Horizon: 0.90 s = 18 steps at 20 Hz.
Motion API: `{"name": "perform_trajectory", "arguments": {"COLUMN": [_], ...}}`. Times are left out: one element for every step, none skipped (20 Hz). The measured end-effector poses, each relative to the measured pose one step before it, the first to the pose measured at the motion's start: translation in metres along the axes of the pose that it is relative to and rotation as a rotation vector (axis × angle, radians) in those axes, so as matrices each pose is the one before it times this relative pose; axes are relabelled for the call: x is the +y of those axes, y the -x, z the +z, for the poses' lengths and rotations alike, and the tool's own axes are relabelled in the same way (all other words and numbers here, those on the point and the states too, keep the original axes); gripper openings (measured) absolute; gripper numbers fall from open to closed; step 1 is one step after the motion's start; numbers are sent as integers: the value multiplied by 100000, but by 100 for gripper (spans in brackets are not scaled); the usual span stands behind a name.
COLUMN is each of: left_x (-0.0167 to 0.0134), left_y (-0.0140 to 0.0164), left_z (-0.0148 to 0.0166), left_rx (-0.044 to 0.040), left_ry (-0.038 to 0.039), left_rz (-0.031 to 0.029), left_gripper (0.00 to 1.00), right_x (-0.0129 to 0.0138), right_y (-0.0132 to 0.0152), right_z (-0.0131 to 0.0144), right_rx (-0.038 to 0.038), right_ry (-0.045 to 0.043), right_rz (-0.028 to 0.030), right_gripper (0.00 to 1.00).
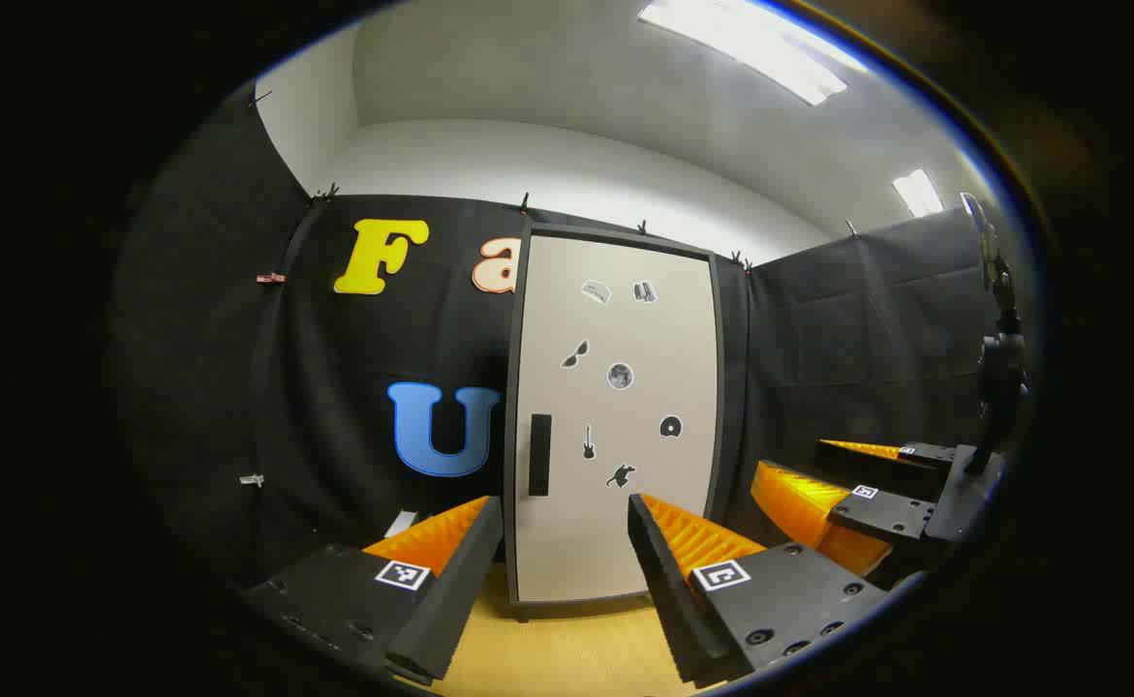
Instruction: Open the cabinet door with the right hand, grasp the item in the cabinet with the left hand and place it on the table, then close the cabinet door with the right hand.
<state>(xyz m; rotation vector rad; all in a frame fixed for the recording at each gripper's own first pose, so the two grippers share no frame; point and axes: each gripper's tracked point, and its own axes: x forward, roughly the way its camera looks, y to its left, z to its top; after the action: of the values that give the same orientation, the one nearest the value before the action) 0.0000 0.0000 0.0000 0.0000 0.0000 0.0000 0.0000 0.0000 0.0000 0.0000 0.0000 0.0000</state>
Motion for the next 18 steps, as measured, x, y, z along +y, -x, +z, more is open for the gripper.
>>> {"name": "perform_trajectory", "arguments": {"left_x": [30,26,-9,64,221,172,224,147,157,217,141,82,126,174,201,141,12,9], "left_y": [-6,90,90,92,47,9,2,41,12,41,53,35,10,76,12,-9,-51,66], "left_z": [92,176,8,42,25,66,-13,32,-60,53,-56,-38,-92,-7,-49,-19,-114,21], "left_rx": [-232,-293,-225,-118,-248,-144,-149,-84,-41,-187,-17,175,209,194,-45,80,265,-50], "left_ry": [-493,-272,-154,-178,-292,-248,-21,91,143,236,310,396,335,39,-64,-130,41,260], "left_rz": [17,-197,-347,-186,50,259,194,-17,-8,142,-98,-366,-291,-171,132,-127,-397,-400], "left_gripper": [83,83,83,83,83,83,83,83,83,83,83,83,83,83,83,83,83,83], "right_x": [95,88,106,123,194,170,153,131,131,105,95,81,114,176,173,183,126,127], "right_y": [11,11,-39,-6,71,51,43,-14,79,52,36,42,59,11,17,-18,22,-8], "right_z": [48,-3,-13,-34,-19,37,21,207,106,95,74,-32,-30,-36,-181,-177,-125,-48], "right_rx": [-58,68,144,96,136,226,-181,-335,-190,-273,-30,68,87,314,592,529,557,188], "right_ry": [-348,-258,-191,-85,80,353,359,340,96,11,128,57,-65,-199,-92,94,201,149], "right_rz": [-146,-57,-52,-42,172,182,6,-65,-264,-73,-236,-277,-132,-2,80,106,-32,-72], "right_gripper": [97,97,97,97,97,97,97,97,97,97,97,97,97,97,97,97,97,97]}}
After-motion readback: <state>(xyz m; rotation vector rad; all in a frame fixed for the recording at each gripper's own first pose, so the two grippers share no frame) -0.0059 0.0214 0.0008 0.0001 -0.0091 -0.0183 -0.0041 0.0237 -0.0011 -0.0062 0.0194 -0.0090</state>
